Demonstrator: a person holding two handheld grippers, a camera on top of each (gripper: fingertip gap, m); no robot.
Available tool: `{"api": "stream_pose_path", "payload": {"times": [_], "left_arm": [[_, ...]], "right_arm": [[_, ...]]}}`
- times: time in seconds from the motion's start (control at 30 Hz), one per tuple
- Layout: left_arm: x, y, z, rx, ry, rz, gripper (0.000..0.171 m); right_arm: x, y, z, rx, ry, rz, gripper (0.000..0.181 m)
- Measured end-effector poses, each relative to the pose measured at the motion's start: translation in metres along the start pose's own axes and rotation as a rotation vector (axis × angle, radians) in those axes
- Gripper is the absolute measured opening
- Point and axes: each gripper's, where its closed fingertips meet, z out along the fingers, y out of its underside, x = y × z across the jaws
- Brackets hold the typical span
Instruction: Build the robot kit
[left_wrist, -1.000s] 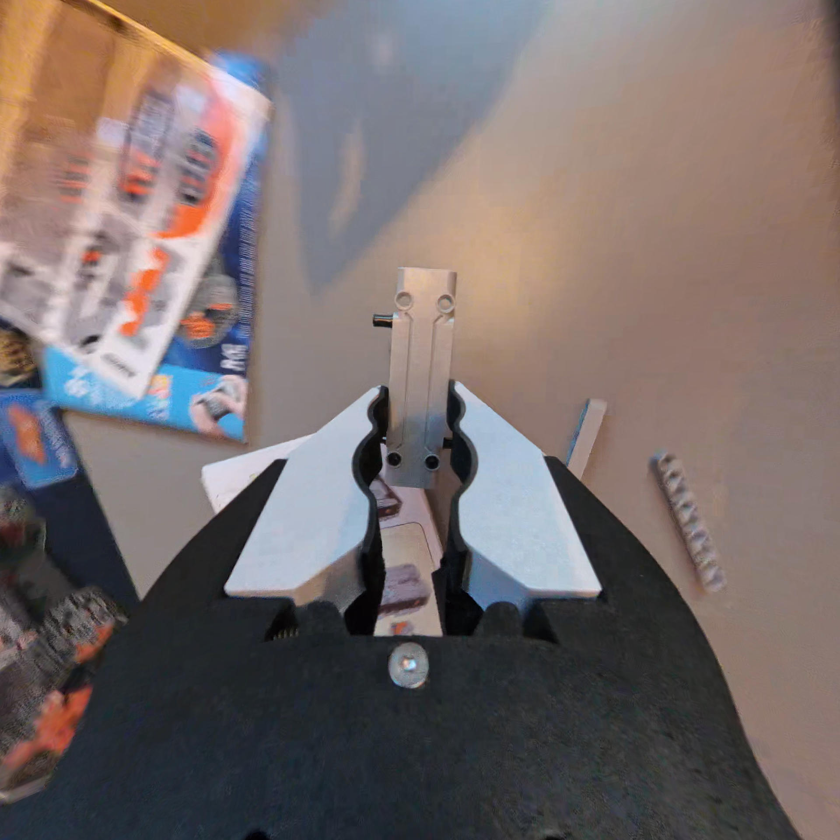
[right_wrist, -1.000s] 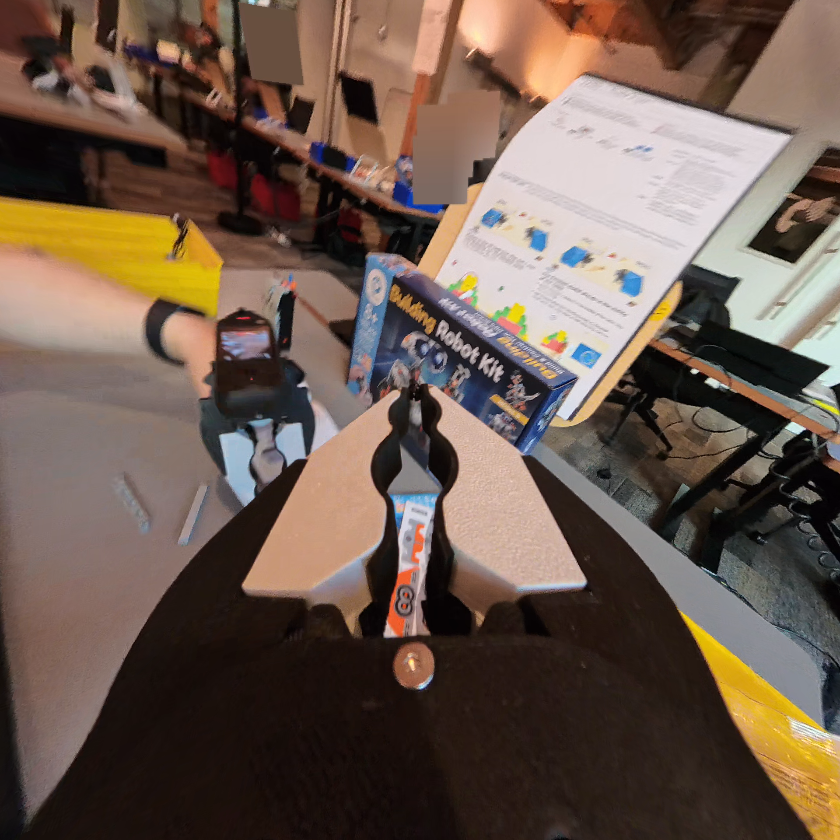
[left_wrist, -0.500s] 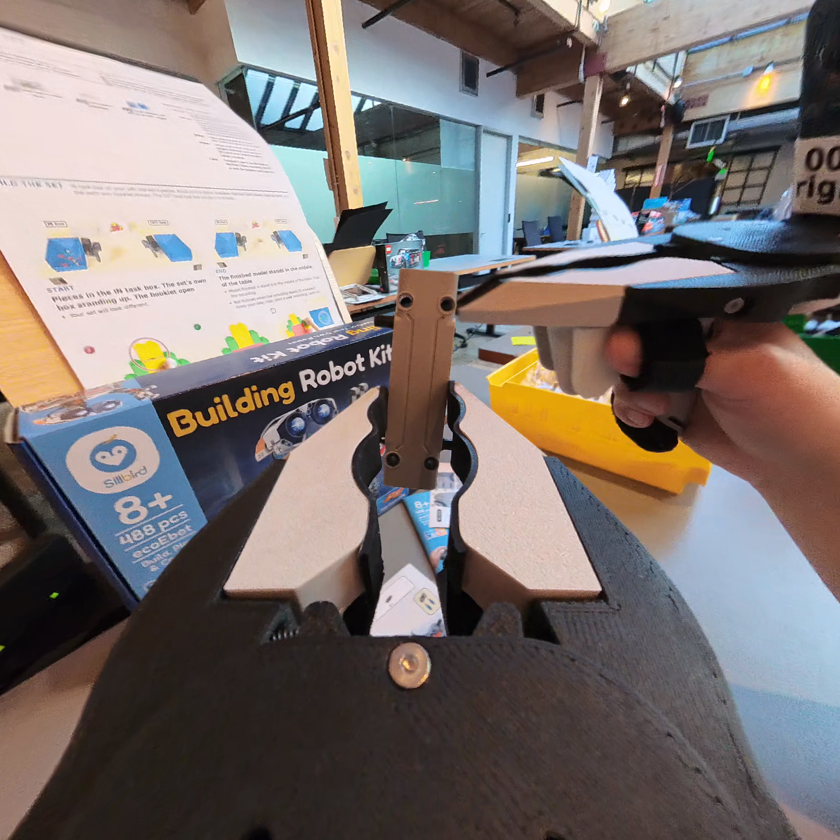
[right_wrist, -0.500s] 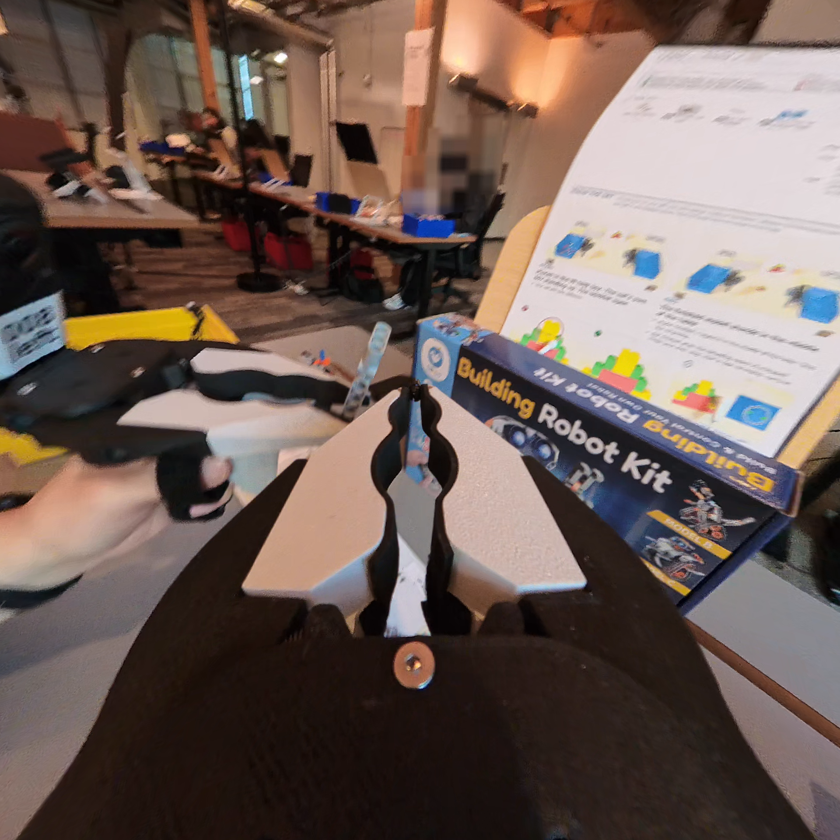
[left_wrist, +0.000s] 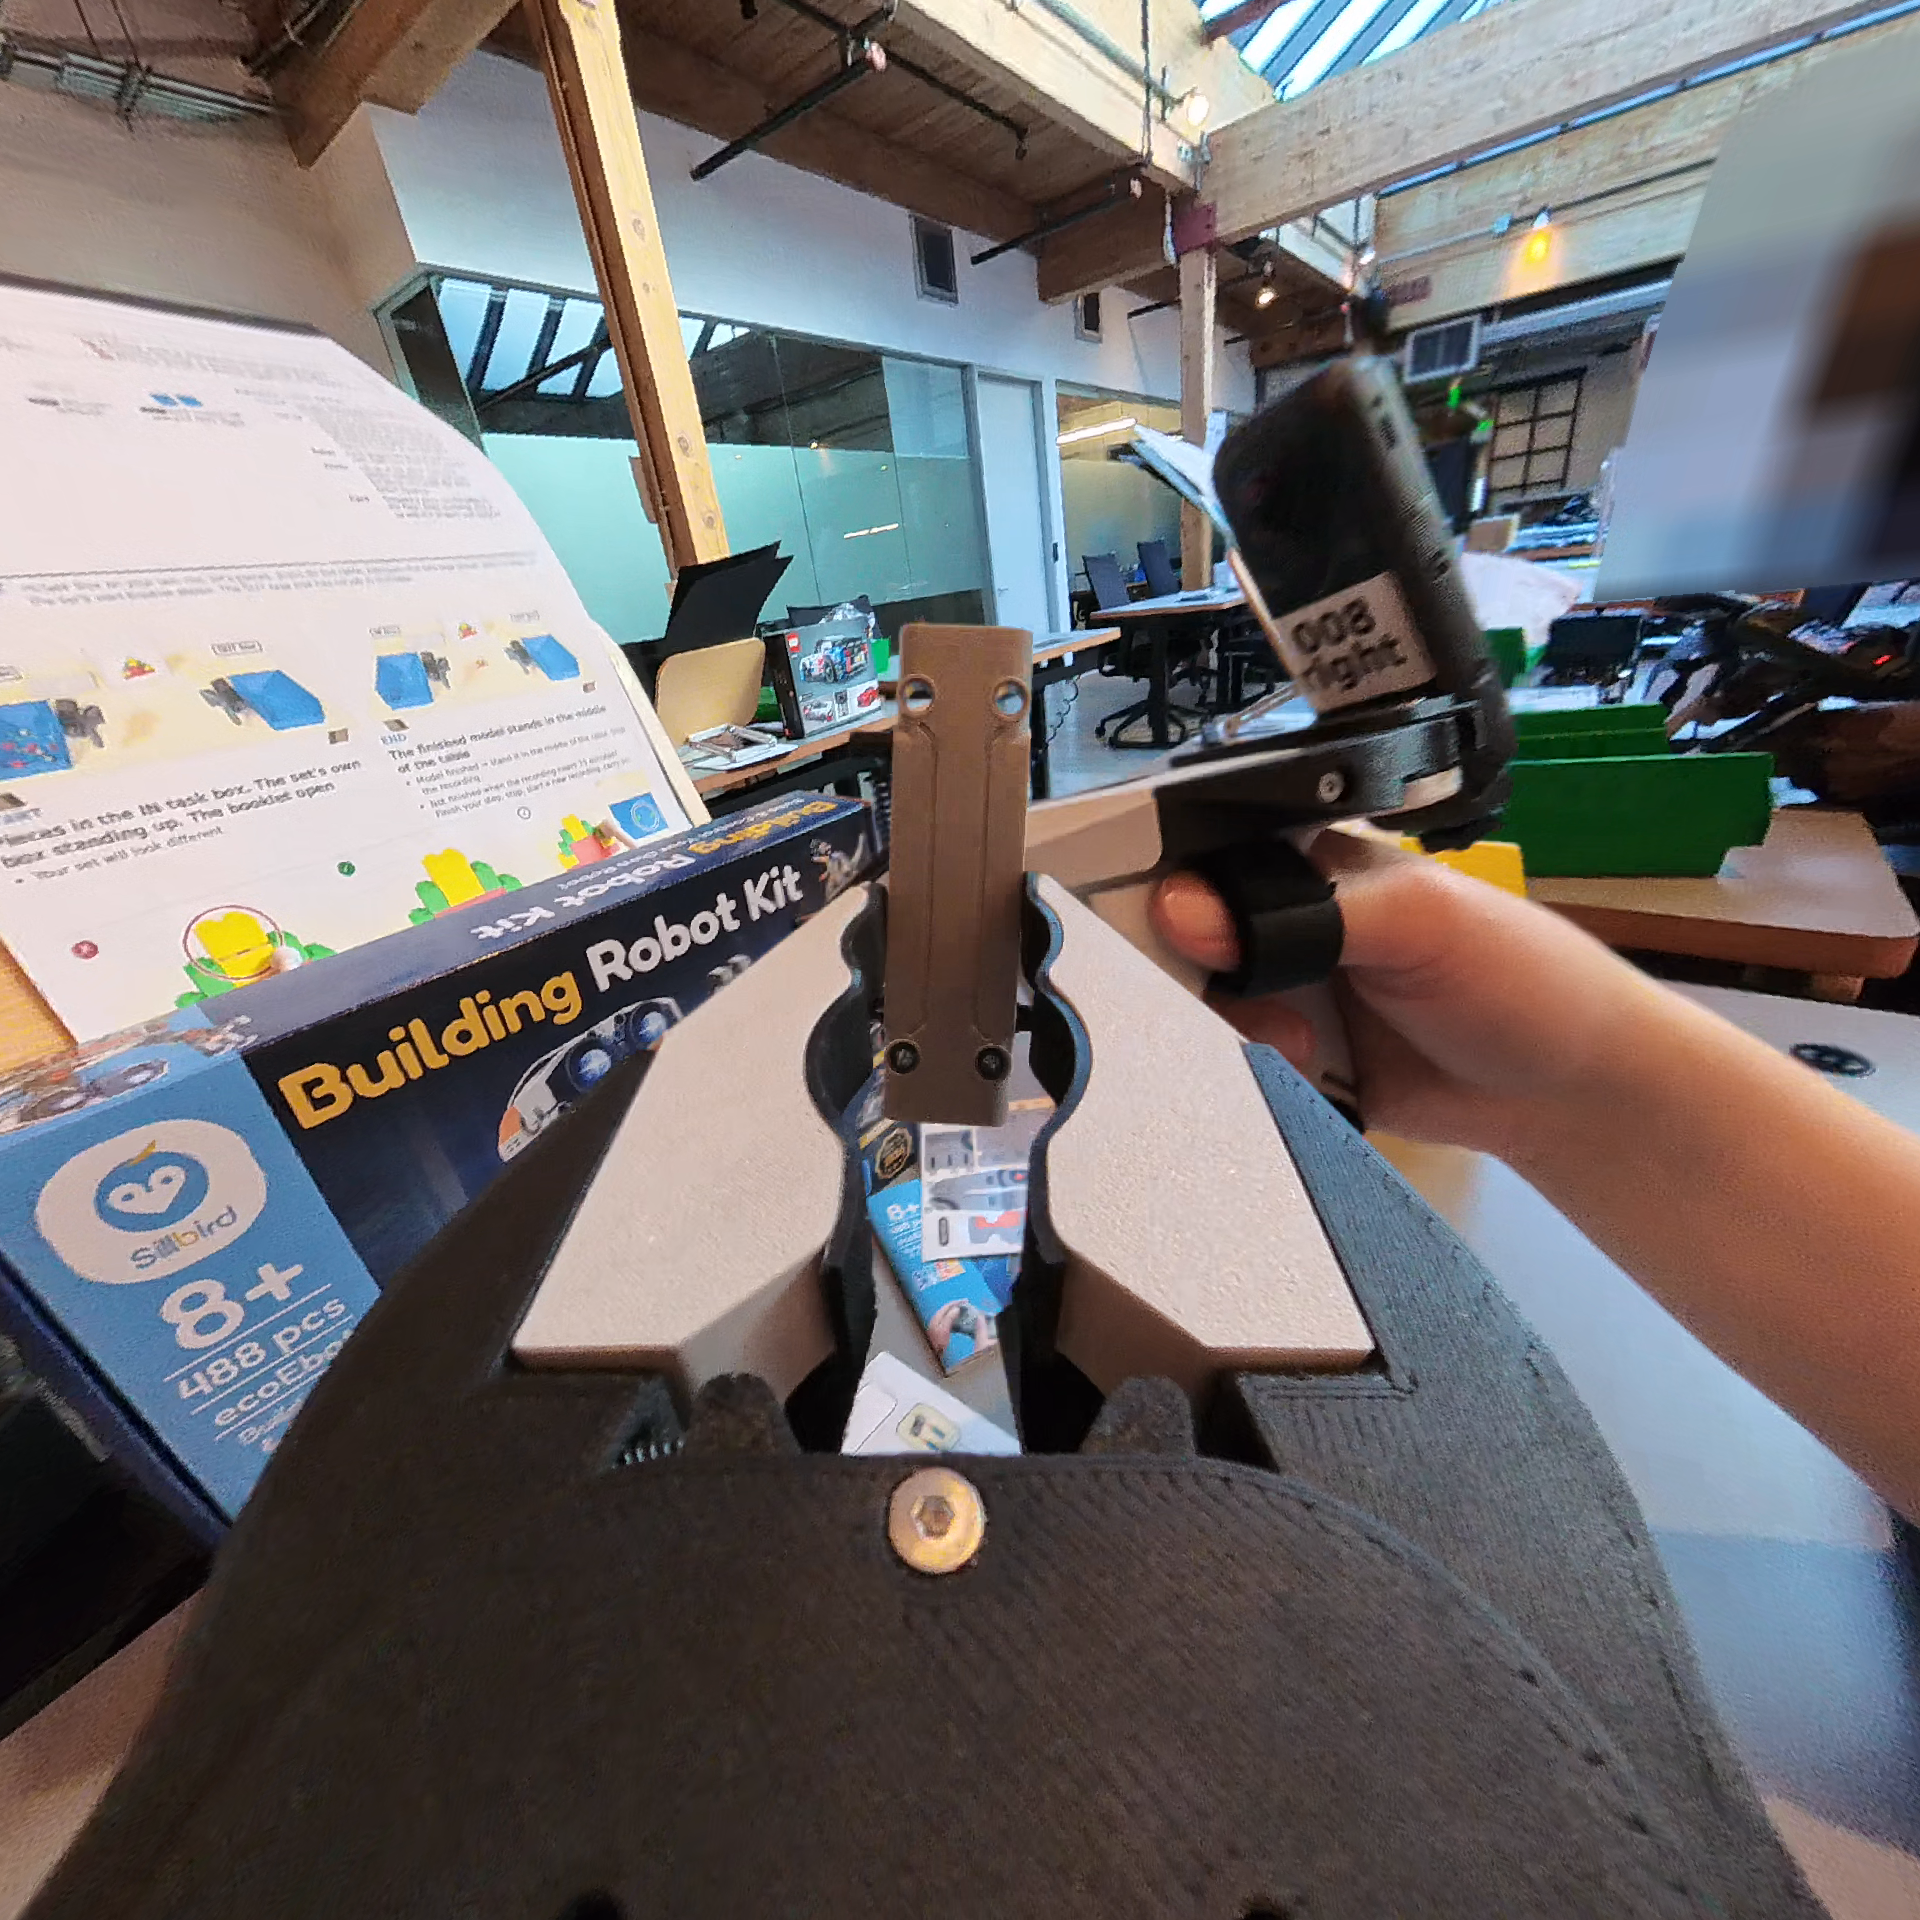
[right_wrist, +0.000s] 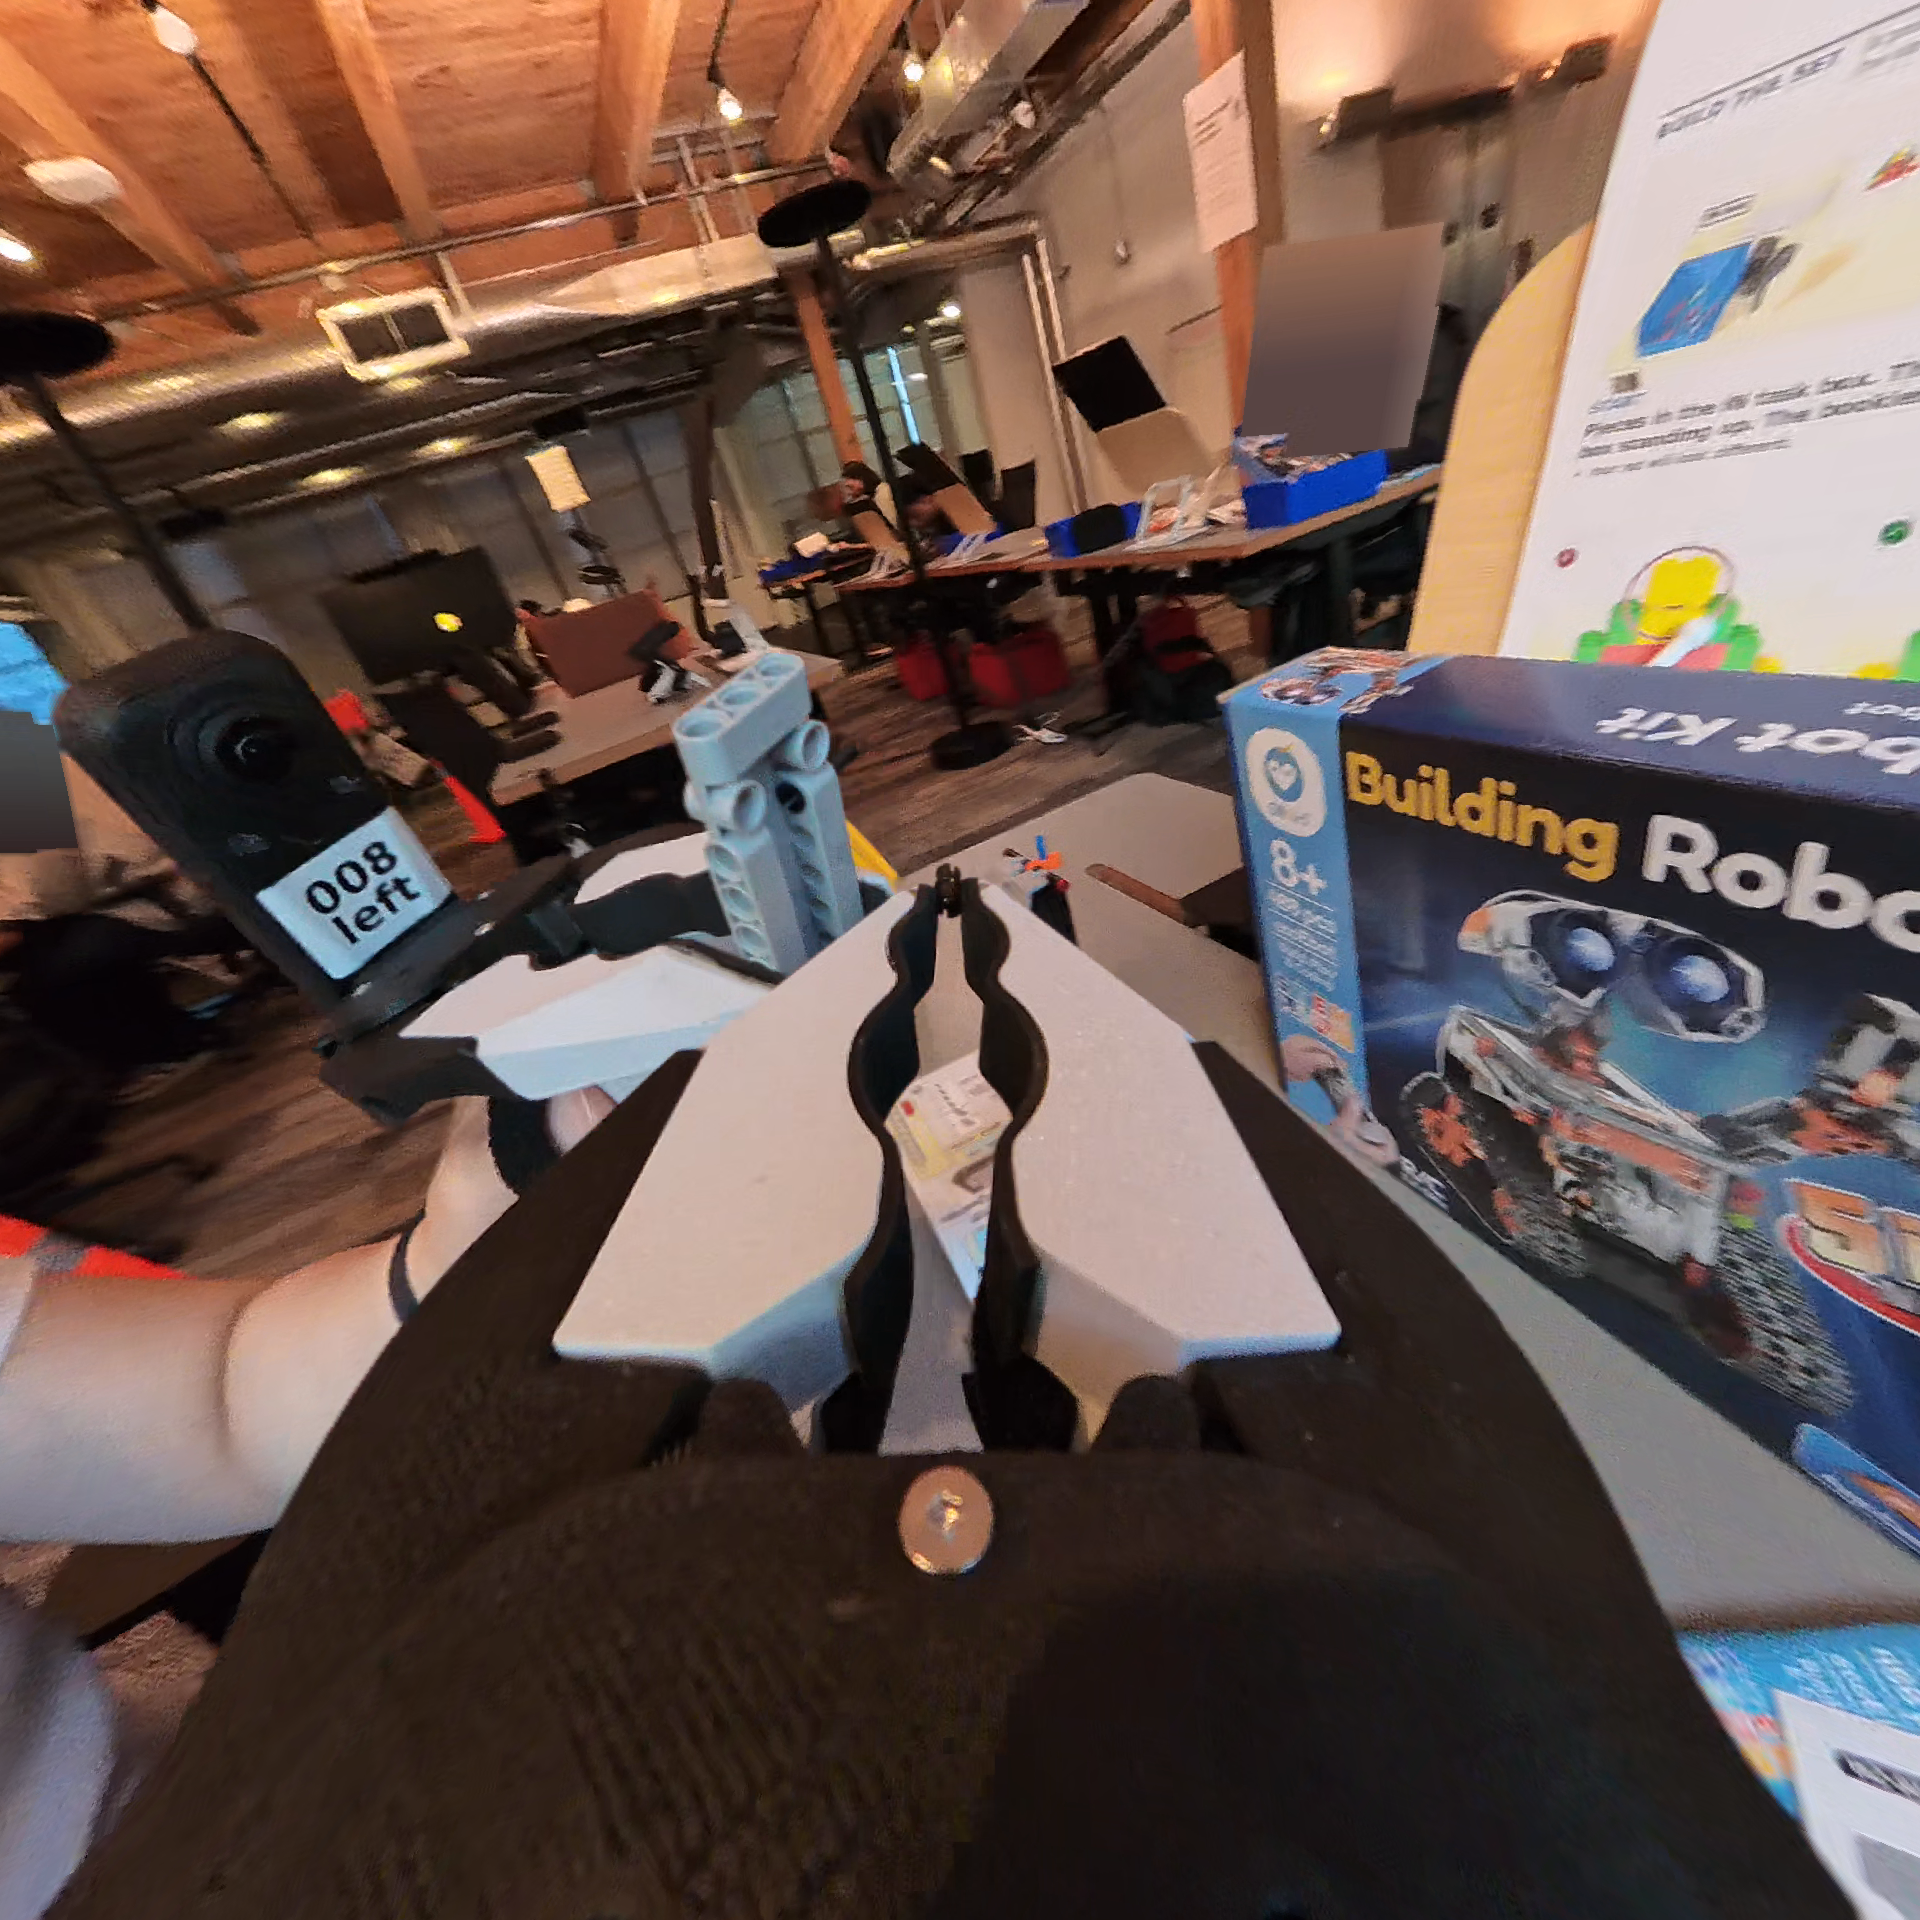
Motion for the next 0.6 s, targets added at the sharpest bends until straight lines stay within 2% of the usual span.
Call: {"api": "stream_pose_path", "payload": {"times": [0.1,0.2,0.33,0.6], "left_arm": [[0.001,0.0,-0.001,-0.009,-0.006,0.03,0.023],[0.001,0.004,0.0,-0.03,-0.014,0.065,0.023],[0.006,0.003,0.001,-0.017,-0.017,0.076,0.023],[0.001,0.002,-0.001,-0.023,-0.064,0.096,0.023]], "right_arm": [[-0.003,-0.014,-0.005,0.078,-0.005,0.006,0.004],[-0.001,-0.028,-0.017,0.124,0.054,-0.035,0.003],[0.0,-0.007,-0.009,0.006,0.025,0.039,0.003],[0.0,-0.003,-0.002,-0.004,0.091,0.052,0.003]]}}
